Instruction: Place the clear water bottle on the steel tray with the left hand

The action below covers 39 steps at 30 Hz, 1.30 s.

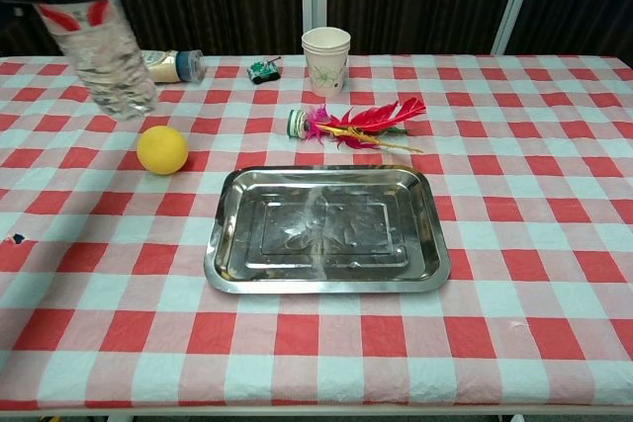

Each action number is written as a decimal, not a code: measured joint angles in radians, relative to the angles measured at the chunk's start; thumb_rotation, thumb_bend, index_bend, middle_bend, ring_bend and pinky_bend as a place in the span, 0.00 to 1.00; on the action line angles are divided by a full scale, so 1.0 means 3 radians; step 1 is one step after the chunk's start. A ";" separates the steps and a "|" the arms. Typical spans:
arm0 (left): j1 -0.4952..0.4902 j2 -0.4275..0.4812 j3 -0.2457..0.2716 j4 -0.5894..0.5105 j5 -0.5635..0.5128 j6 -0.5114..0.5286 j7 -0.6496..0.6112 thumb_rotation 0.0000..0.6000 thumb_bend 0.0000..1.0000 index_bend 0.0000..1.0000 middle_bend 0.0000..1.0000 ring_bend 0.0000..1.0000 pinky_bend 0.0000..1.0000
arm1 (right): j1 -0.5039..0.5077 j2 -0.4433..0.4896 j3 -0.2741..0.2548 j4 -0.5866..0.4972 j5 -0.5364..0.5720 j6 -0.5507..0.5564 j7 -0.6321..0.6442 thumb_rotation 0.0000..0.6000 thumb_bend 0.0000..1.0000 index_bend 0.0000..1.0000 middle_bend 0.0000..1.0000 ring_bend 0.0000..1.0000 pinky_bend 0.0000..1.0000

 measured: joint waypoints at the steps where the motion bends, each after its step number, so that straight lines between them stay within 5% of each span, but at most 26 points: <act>1: -0.0038 -0.0069 0.0006 0.0001 -0.0012 -0.0022 0.0033 1.00 0.19 0.55 0.59 0.46 0.50 | 0.0003 -0.0003 -0.0001 0.0000 0.0003 -0.0009 -0.0005 1.00 0.04 0.15 0.14 0.00 0.04; 11: 0.0020 0.0384 -0.0150 -0.0013 -0.0127 -0.0026 0.0074 1.00 0.19 0.55 0.59 0.46 0.50 | 0.0048 -0.0052 -0.0019 0.0033 0.0047 -0.0129 -0.0059 1.00 0.04 0.15 0.14 0.00 0.04; 17: -0.0008 0.0230 -0.0108 -0.0064 -0.0118 -0.0061 0.0078 1.00 0.19 0.55 0.59 0.46 0.50 | 0.0048 -0.0072 -0.0018 0.0032 0.0060 -0.0106 -0.0096 1.00 0.04 0.15 0.14 0.00 0.04; 24: 0.0022 0.0413 -0.0173 -0.0257 -0.0204 -0.0041 0.0044 1.00 0.19 0.55 0.59 0.46 0.50 | 0.0064 -0.0072 -0.0019 0.0037 0.0079 -0.0152 -0.0104 1.00 0.04 0.15 0.14 0.00 0.04; 39: -0.0059 -0.0523 0.0281 -0.0266 0.0126 0.0221 0.0355 1.00 0.19 0.55 0.59 0.46 0.50 | -0.0030 0.0024 -0.0002 -0.0024 -0.0031 0.0073 0.0026 1.00 0.04 0.15 0.14 0.00 0.04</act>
